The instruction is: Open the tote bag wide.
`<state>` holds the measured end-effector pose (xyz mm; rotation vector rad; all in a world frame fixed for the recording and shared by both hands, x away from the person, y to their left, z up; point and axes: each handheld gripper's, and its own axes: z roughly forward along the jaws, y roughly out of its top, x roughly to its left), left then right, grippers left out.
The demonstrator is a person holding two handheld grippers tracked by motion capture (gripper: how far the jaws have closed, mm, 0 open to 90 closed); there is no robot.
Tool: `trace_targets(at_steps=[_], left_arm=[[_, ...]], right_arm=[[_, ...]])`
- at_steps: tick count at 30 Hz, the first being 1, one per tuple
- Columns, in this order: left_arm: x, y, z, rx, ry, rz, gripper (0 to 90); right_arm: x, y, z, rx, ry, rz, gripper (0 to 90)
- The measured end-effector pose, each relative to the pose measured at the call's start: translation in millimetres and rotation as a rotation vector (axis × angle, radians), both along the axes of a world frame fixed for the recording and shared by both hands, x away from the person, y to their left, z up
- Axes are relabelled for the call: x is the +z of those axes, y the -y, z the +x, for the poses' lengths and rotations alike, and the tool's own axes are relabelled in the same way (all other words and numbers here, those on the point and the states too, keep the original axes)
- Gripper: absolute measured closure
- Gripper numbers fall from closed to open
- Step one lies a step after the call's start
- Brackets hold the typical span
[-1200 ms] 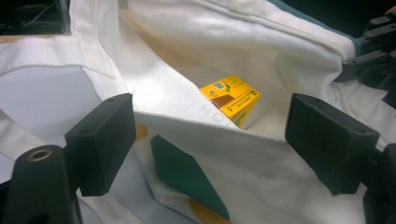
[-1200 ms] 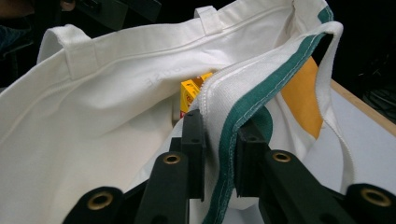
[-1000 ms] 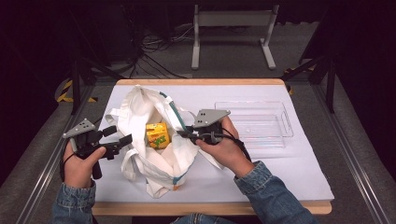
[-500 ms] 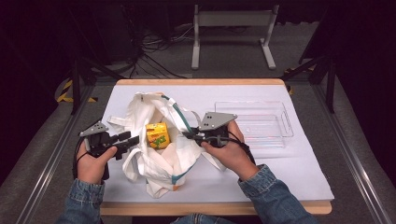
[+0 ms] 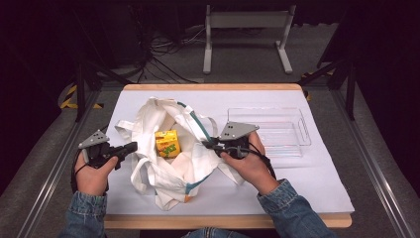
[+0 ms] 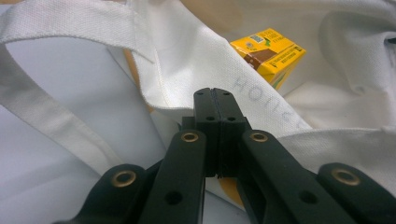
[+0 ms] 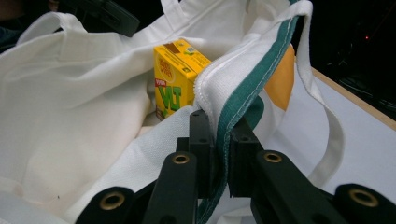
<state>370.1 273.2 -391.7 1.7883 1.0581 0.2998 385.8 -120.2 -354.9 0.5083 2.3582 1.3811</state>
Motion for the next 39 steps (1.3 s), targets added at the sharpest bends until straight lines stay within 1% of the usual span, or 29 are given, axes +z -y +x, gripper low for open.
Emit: trace_targets(at_steps=[4,5,7,8,9,11,13,14,18,21,24,26,30,35,38,39], left_arm=[[-2.2,-0.5,1.7,-0.007,0.004,0.01,89.8],[-3.3,-0.3,2.3,-0.01,-0.001,0.012,89.8],[-5.9,0.5,3.6,-0.014,-0.007,0.013,89.8],[-7.1,0.2,4.4,-0.016,-0.006,0.02,89.8],[-8.2,0.5,4.4,-0.013,-0.008,0.015,89.8],[-9.8,-0.9,5.8,-0.025,-0.006,0.029,89.8],[-12.2,-1.4,6.6,-0.024,-0.005,0.031,89.8],[-13.2,-1.8,7.3,-0.03,-0.008,0.038,89.8],[-18.5,-2.4,10.0,-0.045,-0.007,0.046,89.8],[-22.9,-3.4,11.2,-0.041,-0.024,0.041,89.8],[-25.9,-4.6,12.6,-0.042,-0.032,0.042,89.8],[-30.0,-5.7,14.5,-0.042,-0.041,0.032,89.7],[-32.7,-5.7,16.1,-0.048,-0.047,0.037,89.8],[-35.5,-4.0,17.2,-0.056,-0.045,0.058,89.7],[-36.7,-4.8,17.6,-0.056,-0.055,0.056,89.7],[-37.0,-5.4,18.1,-0.059,-0.052,0.061,89.7]], right_arm=[[-9.1,3.2,0.9,-0.031,-0.017,-0.018,82.5],[-11.3,3.4,1.0,-0.035,-0.019,-0.02,82.7],[-18.4,3.4,1.0,-0.05,-0.026,-0.039,82.8],[-22.4,3.2,1.4,-0.061,-0.031,-0.051,82.8],[-25.5,2.9,1.9,-0.066,-0.035,-0.056,82.8],[-30.2,2.4,2.7,-0.076,-0.045,-0.062,82.8],[-34.9,1.0,3.7,-0.08,-0.053,-0.071,82.7],[-36.3,0.6,3.9,-0.082,-0.055,-0.071,82.7],[-45.0,-2.2,5.4,-0.082,-0.067,-0.083,82.5],[-51.8,-4.0,6.3,-0.083,-0.084,-0.092,82.5],[-57.4,-6.0,7.0,-0.082,-0.092,-0.106,82.5],[-61.4,-6.8,7.4,-0.083,-0.1,-0.114,82.5],[-68.8,-7.5,8.6,-0.081,-0.119,-0.127,82.4],[-76.7,-8.4,10.4,-0.081,-0.138,-0.139,82.3],[-78.8,-8.5,11.3,-0.08,-0.149,-0.14,82.3],[-79.8,-8.3,12.1,-0.079,-0.154,-0.141,82.2]])
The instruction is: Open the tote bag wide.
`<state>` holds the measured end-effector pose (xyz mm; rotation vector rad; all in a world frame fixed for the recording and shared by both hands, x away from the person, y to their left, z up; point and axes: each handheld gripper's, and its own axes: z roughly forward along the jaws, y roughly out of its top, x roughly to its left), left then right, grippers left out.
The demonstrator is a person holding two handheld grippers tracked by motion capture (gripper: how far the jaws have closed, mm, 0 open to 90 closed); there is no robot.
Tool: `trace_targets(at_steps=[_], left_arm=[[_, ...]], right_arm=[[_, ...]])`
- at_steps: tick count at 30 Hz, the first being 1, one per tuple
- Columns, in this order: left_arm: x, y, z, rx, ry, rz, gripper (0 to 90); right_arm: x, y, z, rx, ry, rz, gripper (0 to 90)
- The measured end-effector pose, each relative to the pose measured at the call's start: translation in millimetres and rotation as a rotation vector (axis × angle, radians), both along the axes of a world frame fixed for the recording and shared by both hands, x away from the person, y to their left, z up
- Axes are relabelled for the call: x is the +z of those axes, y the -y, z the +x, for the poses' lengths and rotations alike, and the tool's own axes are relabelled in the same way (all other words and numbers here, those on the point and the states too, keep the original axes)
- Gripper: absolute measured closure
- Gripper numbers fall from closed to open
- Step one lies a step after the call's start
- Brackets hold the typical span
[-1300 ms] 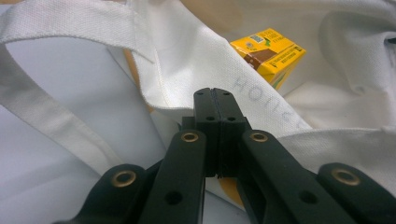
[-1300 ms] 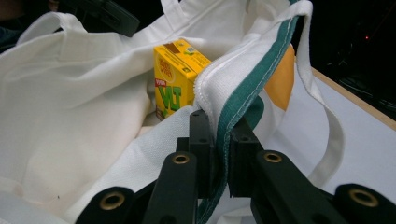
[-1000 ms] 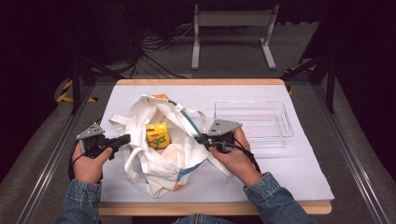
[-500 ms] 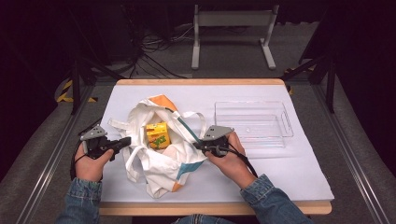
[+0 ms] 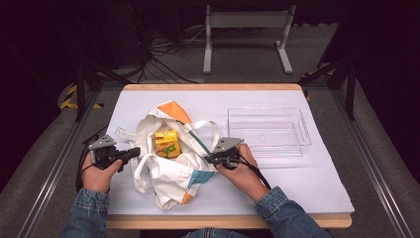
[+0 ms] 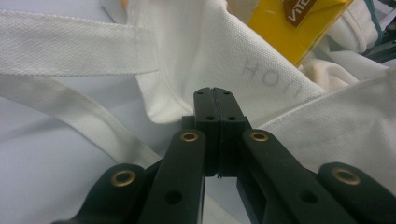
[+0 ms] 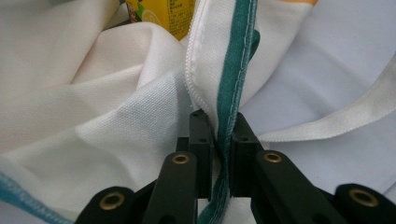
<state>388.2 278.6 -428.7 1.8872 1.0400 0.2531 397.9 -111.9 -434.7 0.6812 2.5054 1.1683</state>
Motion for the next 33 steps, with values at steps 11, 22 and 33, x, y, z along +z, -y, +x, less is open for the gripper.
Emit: trace_targets(at_steps=[11,22,33], left_arm=[[6.3,-5.3,-4.0,0.011,0.007,-0.043,88.9],[31.4,-17.8,-15.3,0.026,0.077,-0.085,77.6],[59.4,-16.0,-31.0,-0.009,0.129,-0.069,58.2]], right_arm=[[6.4,7.9,-0.7,-0.013,-0.008,0.029,74.5],[41.4,26.1,-10.4,-0.009,0.049,0.108,58.4],[79.5,30.1,-28.1,0.101,0.086,0.23,57.5]])
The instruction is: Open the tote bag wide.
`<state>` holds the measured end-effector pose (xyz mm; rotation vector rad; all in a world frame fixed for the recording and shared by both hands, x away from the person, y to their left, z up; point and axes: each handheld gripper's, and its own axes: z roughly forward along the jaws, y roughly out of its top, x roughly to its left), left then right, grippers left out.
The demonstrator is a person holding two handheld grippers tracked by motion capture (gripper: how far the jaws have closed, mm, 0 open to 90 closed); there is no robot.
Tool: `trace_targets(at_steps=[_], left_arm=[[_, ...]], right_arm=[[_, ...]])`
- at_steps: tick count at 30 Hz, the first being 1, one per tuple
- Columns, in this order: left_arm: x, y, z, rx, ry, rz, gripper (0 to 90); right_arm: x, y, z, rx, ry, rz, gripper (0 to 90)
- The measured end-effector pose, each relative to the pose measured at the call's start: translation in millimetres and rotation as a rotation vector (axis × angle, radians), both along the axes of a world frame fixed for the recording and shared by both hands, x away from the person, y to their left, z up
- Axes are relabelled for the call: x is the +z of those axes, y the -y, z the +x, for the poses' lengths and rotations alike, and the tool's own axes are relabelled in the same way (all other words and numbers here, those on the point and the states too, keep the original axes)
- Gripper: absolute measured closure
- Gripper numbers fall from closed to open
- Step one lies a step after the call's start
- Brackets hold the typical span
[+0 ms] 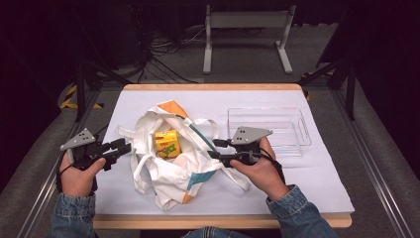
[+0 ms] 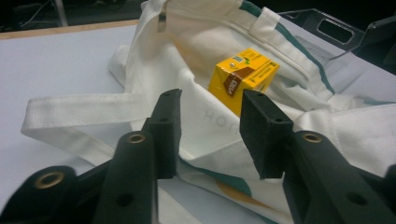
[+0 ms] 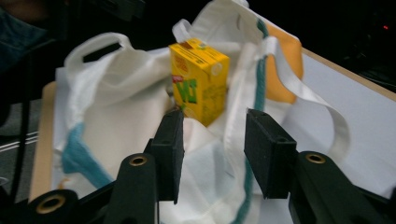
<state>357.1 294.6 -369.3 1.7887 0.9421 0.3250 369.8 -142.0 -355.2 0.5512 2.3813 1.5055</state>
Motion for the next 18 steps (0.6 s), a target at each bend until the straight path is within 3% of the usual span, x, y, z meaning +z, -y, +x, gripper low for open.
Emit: trace_targets(at_steps=[1,7,18], left_arm=[[0.0,0.0,0.0,0.0,0.0,0.0,56.4],[10.3,2.6,-6.8,-0.019,0.018,0.009,48.1],[15.2,2.8,-9.6,-0.034,0.042,0.015,42.4]], right_arm=[[0.0,0.0,0.0,0.0,0.0,0.0,57.5],[5.4,-15.7,-13.5,0.157,0.036,0.05,55.9],[0.3,-31.5,-18.9,0.281,0.027,0.1,54.7]])
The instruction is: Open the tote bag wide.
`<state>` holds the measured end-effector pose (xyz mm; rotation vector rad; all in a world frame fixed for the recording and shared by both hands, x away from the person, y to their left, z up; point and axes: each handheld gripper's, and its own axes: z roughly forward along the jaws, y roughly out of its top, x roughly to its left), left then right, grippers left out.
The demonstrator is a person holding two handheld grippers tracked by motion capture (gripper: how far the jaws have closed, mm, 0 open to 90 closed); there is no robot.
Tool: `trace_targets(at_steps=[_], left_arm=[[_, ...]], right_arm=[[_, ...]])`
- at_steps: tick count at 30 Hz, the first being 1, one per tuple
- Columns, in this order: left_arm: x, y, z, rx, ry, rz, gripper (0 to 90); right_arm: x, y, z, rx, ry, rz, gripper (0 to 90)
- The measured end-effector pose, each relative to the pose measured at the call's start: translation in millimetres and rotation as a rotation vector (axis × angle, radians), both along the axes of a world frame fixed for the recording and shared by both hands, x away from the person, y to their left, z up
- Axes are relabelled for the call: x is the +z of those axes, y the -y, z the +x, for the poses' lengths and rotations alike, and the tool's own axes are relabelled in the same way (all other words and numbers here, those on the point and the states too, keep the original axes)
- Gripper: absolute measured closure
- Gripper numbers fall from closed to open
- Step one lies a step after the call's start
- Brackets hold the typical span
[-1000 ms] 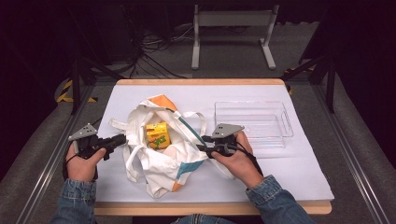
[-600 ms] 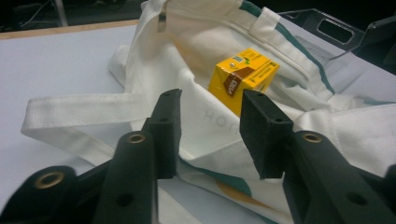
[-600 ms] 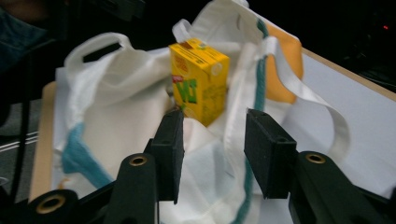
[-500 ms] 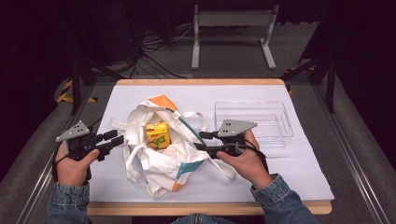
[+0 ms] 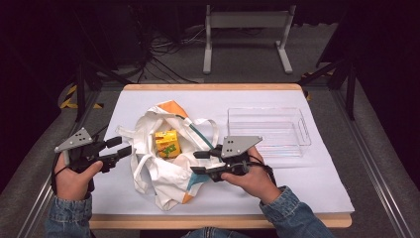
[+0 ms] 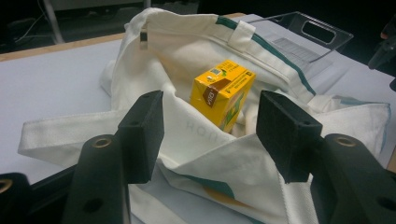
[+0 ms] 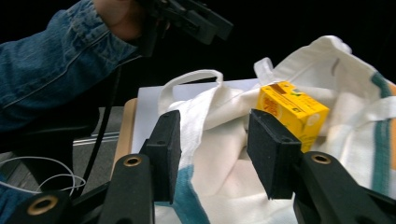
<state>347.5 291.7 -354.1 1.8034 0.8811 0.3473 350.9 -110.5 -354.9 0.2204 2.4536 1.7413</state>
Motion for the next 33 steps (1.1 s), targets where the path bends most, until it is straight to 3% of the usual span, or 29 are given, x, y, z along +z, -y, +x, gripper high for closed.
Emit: trace_targets(at_steps=[9,12,13,15,18,23,33], left_arm=[[1.3,1.5,-0.6,0.0,0.007,0.005,42.0],[0.9,0.3,-0.5,0.011,0.008,-0.004,42.5],[1.0,-0.6,-0.6,0.016,0.01,-0.003,42.5],[1.1,-1.1,-0.9,0.018,0.011,-0.006,42.8],[1.0,-0.9,-0.9,0.019,0.011,-0.004,42.9],[1.2,0.2,-1.2,0.015,0.01,-0.004,43.0],[0.7,0.4,-0.5,0.015,0.015,0.001,43.1]], right_arm=[[-12.4,-14.9,-0.3,0.045,-0.006,-0.029,55.6],[-17.2,-18.8,1.7,0.057,-0.001,-0.07,67.3],[-17.2,-18.8,1.7,0.057,-0.001,-0.07,67.3],[-19.6,-20.8,2.4,0.063,0.012,-0.095,78.8],[-20.3,-22.2,4.0,0.035,0.044,-0.102,84.1],[-28.4,-25.7,10.5,-0.013,0.072,-0.119,84.8],[-57.4,-34.0,23.8,-0.085,0.067,-0.197,83.5]])
